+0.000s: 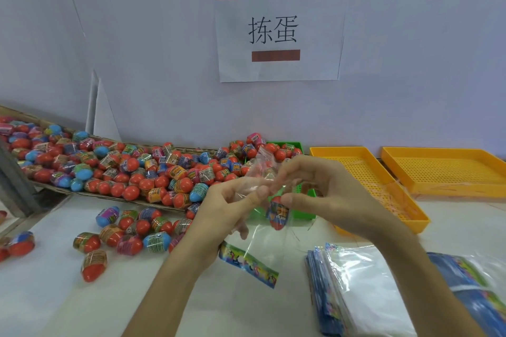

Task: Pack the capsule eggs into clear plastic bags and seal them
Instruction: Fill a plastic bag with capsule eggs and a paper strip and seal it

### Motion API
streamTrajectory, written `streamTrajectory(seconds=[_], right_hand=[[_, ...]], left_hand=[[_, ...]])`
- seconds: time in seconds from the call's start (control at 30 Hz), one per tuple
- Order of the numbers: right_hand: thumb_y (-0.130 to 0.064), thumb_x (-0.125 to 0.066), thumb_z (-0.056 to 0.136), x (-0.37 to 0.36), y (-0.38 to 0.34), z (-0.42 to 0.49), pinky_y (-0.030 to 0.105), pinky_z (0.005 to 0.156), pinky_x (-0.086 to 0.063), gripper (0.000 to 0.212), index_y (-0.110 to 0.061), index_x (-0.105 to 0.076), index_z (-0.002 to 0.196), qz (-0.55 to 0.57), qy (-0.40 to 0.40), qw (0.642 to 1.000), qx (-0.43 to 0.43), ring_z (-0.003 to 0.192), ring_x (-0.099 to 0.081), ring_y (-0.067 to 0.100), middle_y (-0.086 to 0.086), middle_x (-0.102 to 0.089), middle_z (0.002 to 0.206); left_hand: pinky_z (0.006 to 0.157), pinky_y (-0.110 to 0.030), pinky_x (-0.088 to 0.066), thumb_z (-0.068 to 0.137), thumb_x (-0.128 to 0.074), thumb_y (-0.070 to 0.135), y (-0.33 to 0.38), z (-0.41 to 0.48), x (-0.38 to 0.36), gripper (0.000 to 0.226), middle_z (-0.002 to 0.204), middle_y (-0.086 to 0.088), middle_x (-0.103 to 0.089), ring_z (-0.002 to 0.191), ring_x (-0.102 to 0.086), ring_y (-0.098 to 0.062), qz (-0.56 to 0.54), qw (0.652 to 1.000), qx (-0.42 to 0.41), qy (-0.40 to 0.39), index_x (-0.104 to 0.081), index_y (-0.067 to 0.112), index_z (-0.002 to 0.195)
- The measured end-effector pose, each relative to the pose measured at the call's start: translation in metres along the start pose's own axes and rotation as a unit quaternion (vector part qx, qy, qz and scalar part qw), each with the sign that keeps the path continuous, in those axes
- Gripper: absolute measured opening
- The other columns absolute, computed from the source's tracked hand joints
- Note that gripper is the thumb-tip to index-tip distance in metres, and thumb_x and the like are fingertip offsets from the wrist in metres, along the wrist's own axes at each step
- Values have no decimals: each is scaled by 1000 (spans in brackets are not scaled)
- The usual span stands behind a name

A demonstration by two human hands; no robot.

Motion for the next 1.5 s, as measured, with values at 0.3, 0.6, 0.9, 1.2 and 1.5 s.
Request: streamTrajectory(seconds=[0.3, 0.6, 0.9, 1.2, 1.5], right_hand=[[-14, -80, 84, -1, 4, 0, 35, 91, -50, 23, -28, -69, 99, -66, -12, 998, 3, 101, -65, 9, -17, -70, 98], [-10, -66, 95, -3, 2, 1, 9, 88, -45, 16, -25, -70, 93, -87, -8, 996, 24, 103, -65, 2, -18, -71, 94], [-16, -81, 83, -14, 5, 2, 25, 93, -49, 25, -19, -58, 92, -96, -24, 995, -4, 104, -65, 6, -9, -71, 94], [3, -72, 87, -11, 1, 3, 15, 85, -46, 23, -16, -58, 84, -116, 52, 991, 34, 93, -64, 9, -8, -66, 85], [1, -71, 87, 0, -5, 1, 24, 85, -45, 33, -25, -54, 79, -124, 114, 984, 61, 86, -61, 10, -9, -63, 80]], left_hand=[[68, -24, -59, 82, -73, 40, 3, -1, 3, 24, 105, 8, -78, 87, -72, -9, 23, 999, -12, 20, -80, 34, 103], [67, -31, -62, 83, -72, 35, 1, -1, -1, 32, 104, -1, -79, 95, -75, -17, 2, 1000, 4, 9, -78, 22, 111], [58, -35, -62, 81, -73, 35, 1, -3, -5, 21, 98, -8, -79, 78, -76, -31, -27, 999, 20, 1, -82, 30, 100], [71, -33, -62, 78, -73, 49, -2, -3, -2, 34, 110, 5, -77, 99, -75, -17, -5, 999, 52, -10, -78, 34, 108], [79, -33, -61, 85, -69, 31, -9, -5, -9, 32, 107, -15, -77, 99, -75, -32, -32, 991, 111, -65, -78, 11, 109]])
Point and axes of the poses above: each hand's wrist, its own z-axis towards the middle knuckle, its own x-axis out of the back of the hand, y = z × x, the point moved 6 cm from there along z, towards the middle knuckle
